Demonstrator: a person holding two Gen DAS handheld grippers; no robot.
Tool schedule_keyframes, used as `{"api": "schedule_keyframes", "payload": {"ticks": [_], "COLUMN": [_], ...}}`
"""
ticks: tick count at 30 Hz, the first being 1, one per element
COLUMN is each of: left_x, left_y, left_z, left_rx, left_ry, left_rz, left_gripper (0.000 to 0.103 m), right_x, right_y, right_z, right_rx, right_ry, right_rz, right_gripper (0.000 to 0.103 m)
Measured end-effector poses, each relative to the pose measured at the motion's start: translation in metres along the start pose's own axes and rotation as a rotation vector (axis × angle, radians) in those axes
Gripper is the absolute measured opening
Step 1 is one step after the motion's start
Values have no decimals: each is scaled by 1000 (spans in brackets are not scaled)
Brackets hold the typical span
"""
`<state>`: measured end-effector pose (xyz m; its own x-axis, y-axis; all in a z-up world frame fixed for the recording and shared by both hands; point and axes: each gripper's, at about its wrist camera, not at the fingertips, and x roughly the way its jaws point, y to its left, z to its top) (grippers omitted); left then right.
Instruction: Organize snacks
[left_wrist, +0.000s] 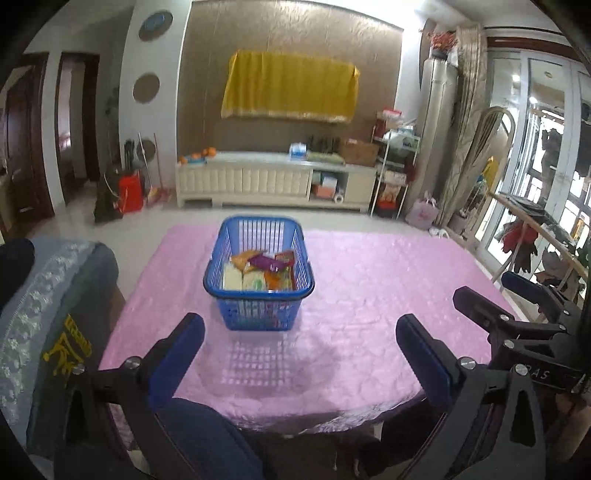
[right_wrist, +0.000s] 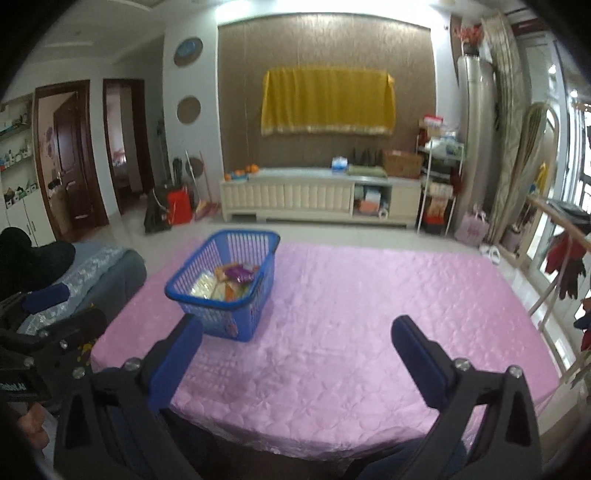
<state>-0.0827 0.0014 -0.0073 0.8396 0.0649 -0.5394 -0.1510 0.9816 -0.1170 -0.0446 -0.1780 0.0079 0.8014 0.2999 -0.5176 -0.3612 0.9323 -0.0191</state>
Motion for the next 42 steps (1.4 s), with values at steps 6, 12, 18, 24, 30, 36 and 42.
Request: {"api": "schedule_keyframes", "payload": {"ticks": [6,12,18,24,30,36,42], "left_x": [-30,-40,-41,-43,-46,-49,-51], "left_y": [-17,-30,-34,-37,-35,-35,-35], "left_z": [2,-2,-3,-7,-9,-10,-11], "left_rx": [51,91,102,108,110,109,106], "left_ry": [-67,-85,-86,-85,-87,-91,-95], "left_rz": [23,3,-18,-20,-4,5,-2], "left_gripper": [103,103,103,103,103,103,103], "right_x": [-44,-64,-71,-75,-81,-86,-88], "right_y": [-2,-1,-2,-1,1,5,8], "right_z": [0,-5,-11,-14,-15,-17,-17], "right_rx": [21,11,17,20,9,5,0], "right_ry": [-71,-97,-88,-86,-92,-104,-105], "right_rz": [17,-5,-29,-36,-35,-27,-28], "right_gripper": [103,103,103,103,103,103,103]}}
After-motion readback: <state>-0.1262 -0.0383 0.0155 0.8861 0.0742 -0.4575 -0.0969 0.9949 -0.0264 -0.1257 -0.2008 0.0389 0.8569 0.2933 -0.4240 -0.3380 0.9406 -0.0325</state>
